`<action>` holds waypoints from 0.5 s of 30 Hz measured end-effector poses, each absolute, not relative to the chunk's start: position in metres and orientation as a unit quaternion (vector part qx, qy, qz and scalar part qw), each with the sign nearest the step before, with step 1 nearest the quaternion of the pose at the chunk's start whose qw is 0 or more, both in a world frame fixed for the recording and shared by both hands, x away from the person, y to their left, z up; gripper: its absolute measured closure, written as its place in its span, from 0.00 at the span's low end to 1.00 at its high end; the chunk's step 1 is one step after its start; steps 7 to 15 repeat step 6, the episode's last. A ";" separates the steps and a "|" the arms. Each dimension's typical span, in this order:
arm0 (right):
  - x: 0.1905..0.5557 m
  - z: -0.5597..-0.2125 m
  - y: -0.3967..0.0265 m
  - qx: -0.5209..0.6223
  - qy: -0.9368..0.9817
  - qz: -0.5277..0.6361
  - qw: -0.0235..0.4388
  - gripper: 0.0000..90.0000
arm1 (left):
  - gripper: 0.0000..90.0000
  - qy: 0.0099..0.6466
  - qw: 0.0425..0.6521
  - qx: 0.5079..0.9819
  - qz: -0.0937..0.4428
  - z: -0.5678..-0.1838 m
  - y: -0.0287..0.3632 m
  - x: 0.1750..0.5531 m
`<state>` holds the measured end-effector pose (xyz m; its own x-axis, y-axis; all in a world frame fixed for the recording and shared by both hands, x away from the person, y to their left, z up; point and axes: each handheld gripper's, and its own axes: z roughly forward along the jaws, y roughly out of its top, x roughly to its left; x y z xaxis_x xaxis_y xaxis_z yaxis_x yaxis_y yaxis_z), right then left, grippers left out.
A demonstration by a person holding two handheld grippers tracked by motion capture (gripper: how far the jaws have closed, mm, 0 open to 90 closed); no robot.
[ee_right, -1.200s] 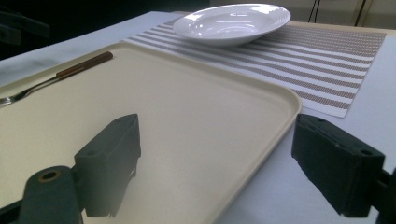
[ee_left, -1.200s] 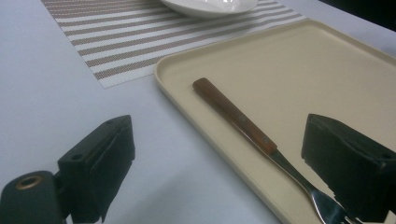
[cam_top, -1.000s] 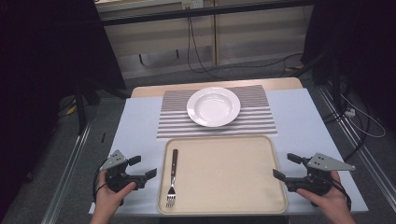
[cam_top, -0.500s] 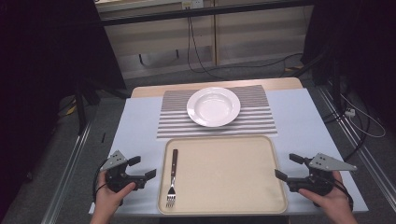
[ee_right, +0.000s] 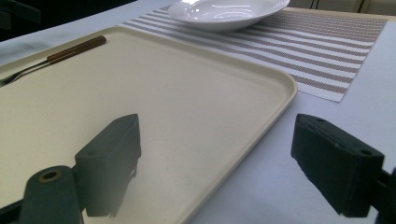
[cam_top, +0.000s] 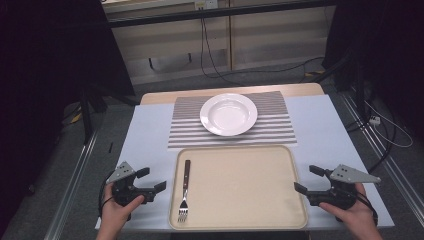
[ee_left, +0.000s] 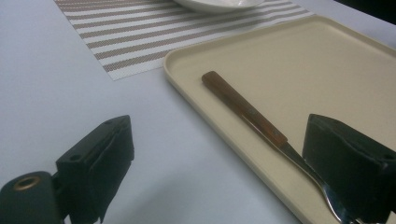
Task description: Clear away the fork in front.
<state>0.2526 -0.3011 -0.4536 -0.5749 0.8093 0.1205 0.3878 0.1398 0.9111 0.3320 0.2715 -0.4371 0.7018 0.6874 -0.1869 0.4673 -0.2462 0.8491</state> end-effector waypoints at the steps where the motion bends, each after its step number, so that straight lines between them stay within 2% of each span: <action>1: 0.253 -0.454 -0.301 0.412 0.726 0.510 0.206 0.18 | 0.10 0.369 0.490 0.782 0.112 -0.437 0.271 0.332; 15: 0.253 -0.454 -0.298 0.411 0.728 0.510 0.204 0.18 | 0.10 0.366 0.490 0.783 0.112 -0.437 0.270 0.332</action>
